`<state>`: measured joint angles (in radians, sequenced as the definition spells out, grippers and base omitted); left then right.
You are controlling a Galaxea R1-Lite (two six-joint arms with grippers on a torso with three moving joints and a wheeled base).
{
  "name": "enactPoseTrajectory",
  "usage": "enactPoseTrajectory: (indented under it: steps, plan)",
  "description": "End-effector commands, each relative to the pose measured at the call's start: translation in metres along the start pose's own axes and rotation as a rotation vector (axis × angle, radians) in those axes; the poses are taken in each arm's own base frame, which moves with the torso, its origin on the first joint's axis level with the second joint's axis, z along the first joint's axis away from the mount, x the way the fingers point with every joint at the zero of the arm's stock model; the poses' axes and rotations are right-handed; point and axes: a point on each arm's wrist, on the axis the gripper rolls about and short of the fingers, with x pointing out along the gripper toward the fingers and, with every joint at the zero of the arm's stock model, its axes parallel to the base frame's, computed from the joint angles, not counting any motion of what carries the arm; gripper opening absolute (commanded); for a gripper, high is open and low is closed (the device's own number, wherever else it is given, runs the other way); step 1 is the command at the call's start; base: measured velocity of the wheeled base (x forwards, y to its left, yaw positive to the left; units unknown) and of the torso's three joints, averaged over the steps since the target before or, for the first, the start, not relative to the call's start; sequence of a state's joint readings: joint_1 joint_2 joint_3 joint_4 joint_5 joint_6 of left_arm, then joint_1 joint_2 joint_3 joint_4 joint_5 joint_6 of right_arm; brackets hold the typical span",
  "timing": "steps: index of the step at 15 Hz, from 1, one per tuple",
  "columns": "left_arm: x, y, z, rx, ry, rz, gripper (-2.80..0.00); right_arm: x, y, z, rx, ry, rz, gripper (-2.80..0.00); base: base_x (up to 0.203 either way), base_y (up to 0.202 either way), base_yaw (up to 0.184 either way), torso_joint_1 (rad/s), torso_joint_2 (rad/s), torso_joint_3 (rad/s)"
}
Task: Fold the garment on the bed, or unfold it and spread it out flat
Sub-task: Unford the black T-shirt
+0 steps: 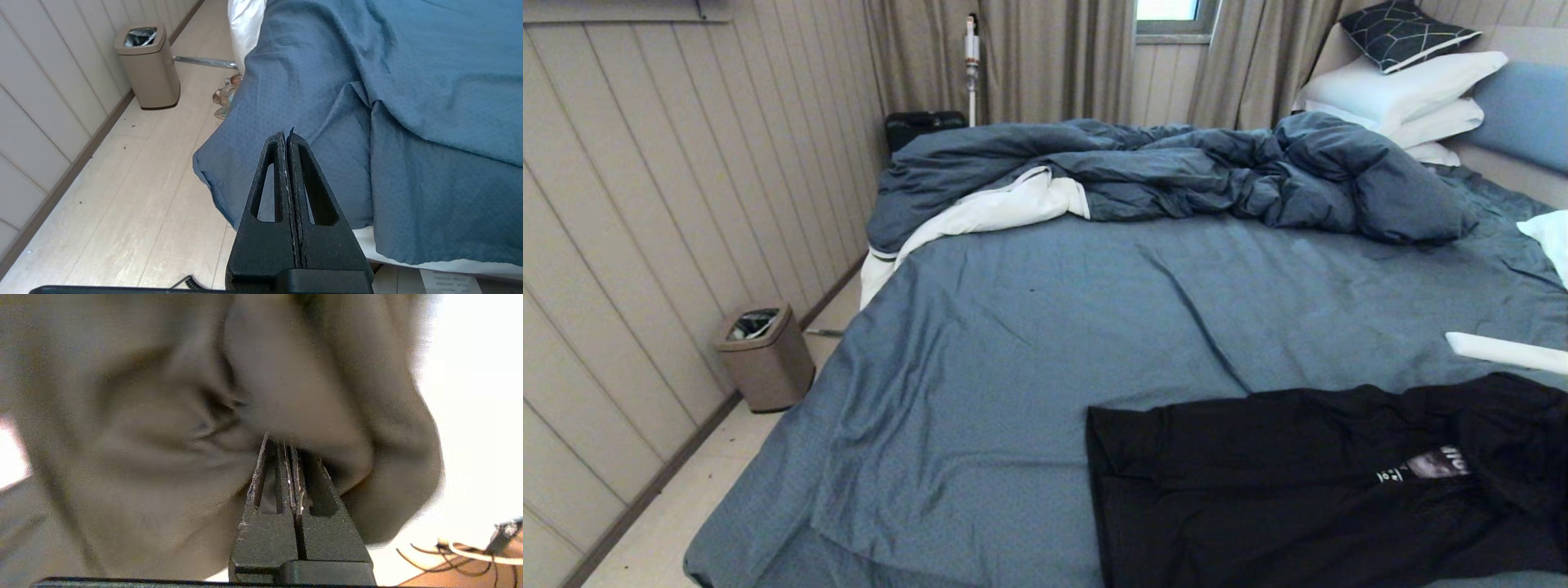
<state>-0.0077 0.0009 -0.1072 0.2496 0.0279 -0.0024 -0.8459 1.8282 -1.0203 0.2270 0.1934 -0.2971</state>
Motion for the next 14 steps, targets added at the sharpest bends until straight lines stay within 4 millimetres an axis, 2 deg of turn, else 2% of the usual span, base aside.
enactPoseTrajectory:
  steps: [1,5,7,10,14]
  plan:
    - [0.0,0.0,0.0,-0.001,0.003,0.0,-2.8,0.007,-0.027,-0.007,0.065,0.008,-0.039,-2.8,0.0,0.0,0.0,0.0,0.0,0.0]
    - [0.0,0.0,0.0,-0.001,0.003,0.0,-2.8,-0.003,-0.076,-0.028,0.196,-0.018,-0.103,-2.8,0.0,0.0,0.0,0.0,0.0,0.0]
    - [0.0,0.0,0.0,-0.001,0.003,0.001,-2.8,-0.005,-0.084,-0.033,0.227,-0.054,-0.027,-2.8,0.0,0.0,0.0,0.0,0.0,0.0]
    - [0.0,0.0,0.0,-0.001,0.003,0.001,-2.8,-0.021,-0.074,-0.032,0.21,-0.118,0.049,-2.8,0.0,0.0,0.0,0.0,0.0,0.0]
    - [0.0,0.0,0.0,-0.001,0.002,0.001,-2.8,-0.065,-0.021,-0.015,0.094,-0.25,0.112,-2.8,0.0,0.0,0.0,0.0,0.0,0.0]
